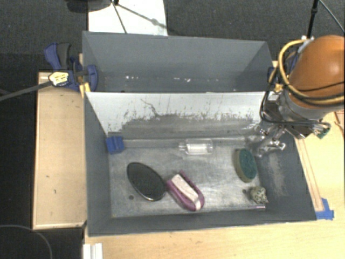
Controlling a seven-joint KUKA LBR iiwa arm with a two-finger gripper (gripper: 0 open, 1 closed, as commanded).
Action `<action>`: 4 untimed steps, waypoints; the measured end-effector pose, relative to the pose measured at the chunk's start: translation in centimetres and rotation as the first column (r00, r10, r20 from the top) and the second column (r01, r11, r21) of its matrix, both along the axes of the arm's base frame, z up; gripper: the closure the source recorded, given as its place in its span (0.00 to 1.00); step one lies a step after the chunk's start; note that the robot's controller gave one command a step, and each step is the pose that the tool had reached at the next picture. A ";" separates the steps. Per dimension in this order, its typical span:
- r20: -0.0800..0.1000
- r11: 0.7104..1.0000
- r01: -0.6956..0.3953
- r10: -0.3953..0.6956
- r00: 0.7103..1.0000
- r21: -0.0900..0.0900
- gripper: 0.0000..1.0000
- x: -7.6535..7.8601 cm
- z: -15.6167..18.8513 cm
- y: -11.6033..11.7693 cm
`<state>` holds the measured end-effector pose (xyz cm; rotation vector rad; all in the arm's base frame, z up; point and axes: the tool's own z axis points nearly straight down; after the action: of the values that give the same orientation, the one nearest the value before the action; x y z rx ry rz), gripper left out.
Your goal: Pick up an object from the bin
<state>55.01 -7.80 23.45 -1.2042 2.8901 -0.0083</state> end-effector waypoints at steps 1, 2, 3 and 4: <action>-0.009 1.000 0.004 -0.004 1.000 0.002 0.00 -0.2 -0.5 0.0; -0.011 0.988 -0.154 0.154 0.988 0.010 0.00 -2.4 -15.7 -4.9; -0.009 0.987 -0.158 0.158 0.987 0.002 1.00 -2.4 -15.4 -5.1; -0.007 0.989 0.150 -0.150 0.989 0.003 1.00 -0.4 -16.1 -3.6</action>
Offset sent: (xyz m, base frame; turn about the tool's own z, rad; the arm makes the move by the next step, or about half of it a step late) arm 0.0000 0.0000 0.0000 0.0000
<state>54.59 -11.36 7.32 -0.9853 2.9774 -0.0004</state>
